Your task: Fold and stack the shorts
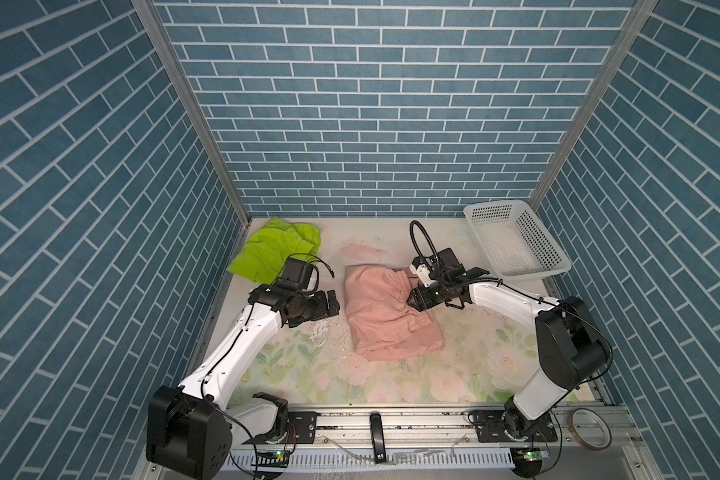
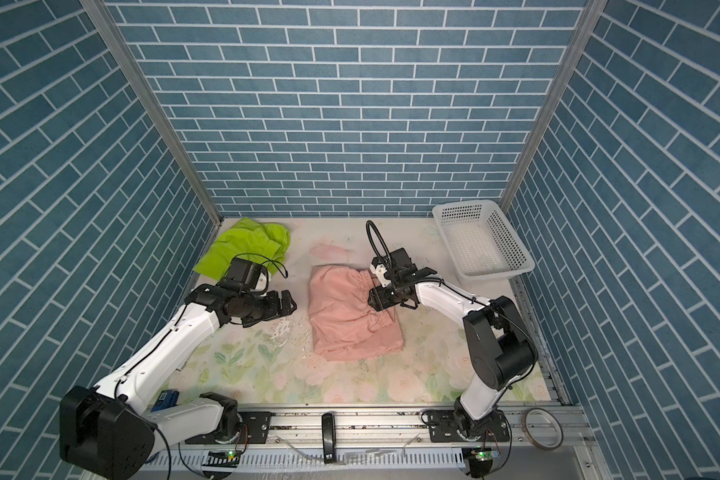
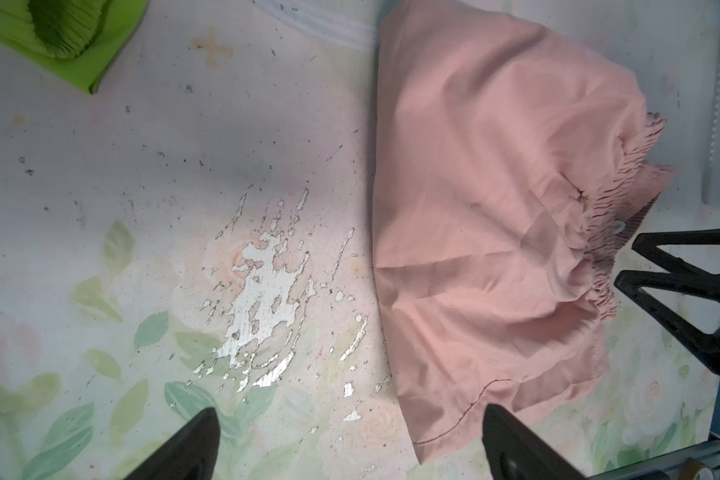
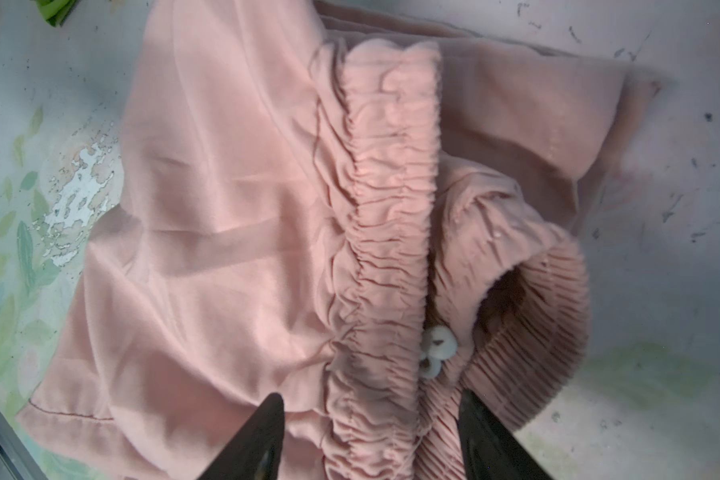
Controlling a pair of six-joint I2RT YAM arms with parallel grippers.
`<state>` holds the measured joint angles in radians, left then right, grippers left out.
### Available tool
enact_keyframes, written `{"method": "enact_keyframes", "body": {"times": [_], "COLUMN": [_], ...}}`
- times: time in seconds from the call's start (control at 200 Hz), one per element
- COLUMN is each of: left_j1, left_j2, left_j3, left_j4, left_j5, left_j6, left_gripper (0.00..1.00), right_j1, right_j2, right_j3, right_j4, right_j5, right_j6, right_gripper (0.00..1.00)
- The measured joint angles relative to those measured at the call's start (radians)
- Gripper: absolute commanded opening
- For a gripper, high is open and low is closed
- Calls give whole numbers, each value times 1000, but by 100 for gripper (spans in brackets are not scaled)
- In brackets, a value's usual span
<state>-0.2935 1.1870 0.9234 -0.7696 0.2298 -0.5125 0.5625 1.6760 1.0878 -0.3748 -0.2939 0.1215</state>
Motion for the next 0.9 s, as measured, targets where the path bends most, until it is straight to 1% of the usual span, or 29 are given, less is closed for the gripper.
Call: {"method": "enact_keyframes", "body": {"times": [0.09, 0.265, 0.34, 0.39, 0.495, 0.55, 0.64, 0.67, 0.895], "left_j1": [0, 1, 1, 1, 1, 1, 1, 1, 1], "left_j2": [0, -3, -3, -3, -1, 1, 4, 4, 4], "left_j3": [-16, -19, -19, -20, -21, -21, -24, -26, -33], "left_j4": [0, 3, 5, 5, 10, 16, 29, 31, 39], "left_j5": [0, 0, 0, 0, 2, 5, 8, 8, 7], "left_j6": [0, 0, 0, 0, 0, 0, 0, 0, 0], "left_gripper": [100, 100, 100, 100, 100, 100, 100, 100, 100], "right_j1": [-5, -4, -4, -4, -4, -4, -4, -4, -2], "right_j2": [12, 13, 13, 13, 13, 13, 0, -8, -130], "right_j3": [-1, -49, -75, -87, -100, -101, -102, -102, -99], "right_j4": [-2, 17, 16, 14, 8, 9, 9, 9, -28], "right_j5": [-28, -124, -142, -145, -158, -172, -188, -194, -207], "right_j6": [0, 3, 5, 5, 16, 18, 30, 35, 79], "right_gripper": [67, 63, 63, 60, 47, 37, 8, 0, 0]}}
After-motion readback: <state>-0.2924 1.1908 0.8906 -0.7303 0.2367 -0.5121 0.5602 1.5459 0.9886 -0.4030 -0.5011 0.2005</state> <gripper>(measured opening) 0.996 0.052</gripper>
